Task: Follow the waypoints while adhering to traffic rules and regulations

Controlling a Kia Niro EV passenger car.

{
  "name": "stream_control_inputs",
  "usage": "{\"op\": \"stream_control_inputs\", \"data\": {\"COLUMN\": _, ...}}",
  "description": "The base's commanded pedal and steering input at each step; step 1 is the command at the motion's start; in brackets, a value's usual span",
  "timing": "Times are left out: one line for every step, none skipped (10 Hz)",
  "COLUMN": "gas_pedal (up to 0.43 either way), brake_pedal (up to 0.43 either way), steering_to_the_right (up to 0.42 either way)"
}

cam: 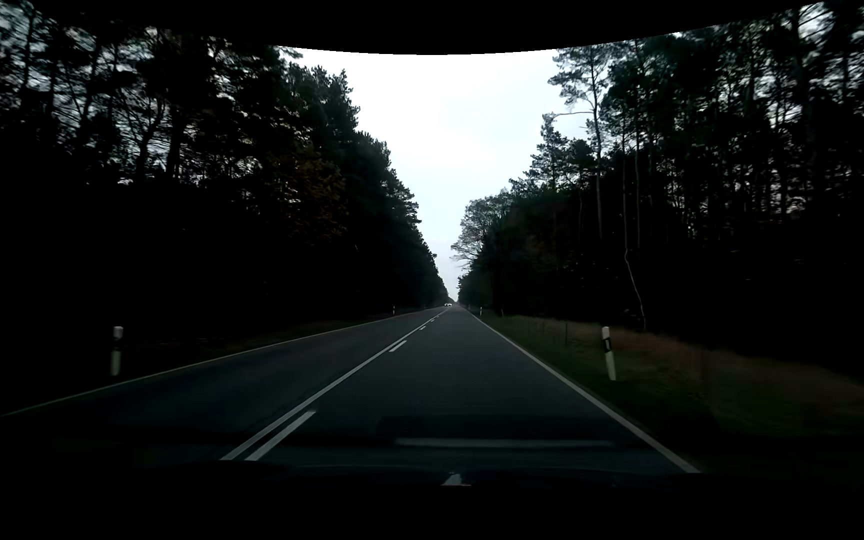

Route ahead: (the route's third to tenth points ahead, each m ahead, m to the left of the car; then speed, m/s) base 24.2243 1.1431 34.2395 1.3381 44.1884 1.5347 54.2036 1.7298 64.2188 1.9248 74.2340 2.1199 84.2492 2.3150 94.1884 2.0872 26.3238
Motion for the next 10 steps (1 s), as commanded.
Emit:
{"op": "stream_control_inputs", "data": {"gas_pedal": 0.37, "brake_pedal": 0.0, "steering_to_the_right": 0.0}}
{"op": "stream_control_inputs", "data": {"gas_pedal": 0.37, "brake_pedal": 0.0, "steering_to_the_right": 0.0}}
{"op": "stream_control_inputs", "data": {"gas_pedal": 0.37, "brake_pedal": 0.0, "steering_to_the_right": 0.0}}
{"op": "stream_control_inputs", "data": {"gas_pedal": 0.37, "brake_pedal": 0.0, "steering_to_the_right": 0.0}}
{"op": "stream_control_inputs", "data": {"gas_pedal": 0.37, "brake_pedal": 0.0, "steering_to_the_right": -0.001}}
{"op": "stream_control_inputs", "data": {"gas_pedal": 0.37, "brake_pedal": 0.0, "steering_to_the_right": -0.001}}
{"op": "stream_control_inputs", "data": {"gas_pedal": 0.37, "brake_pedal": 0.0, "steering_to_the_right": -0.001}}
{"op": "stream_control_inputs", "data": {"gas_pedal": 0.37, "brake_pedal": 0.0, "steering_to_the_right": -0.001}}
{"op": "stream_control_inputs", "data": {"gas_pedal": 0.37, "brake_pedal": 0.0, "steering_to_the_right": -0.001}}
{"op": "stream_control_inputs", "data": {"gas_pedal": 0.37, "brake_pedal": 0.0, "steering_to_the_right": 0.0}}
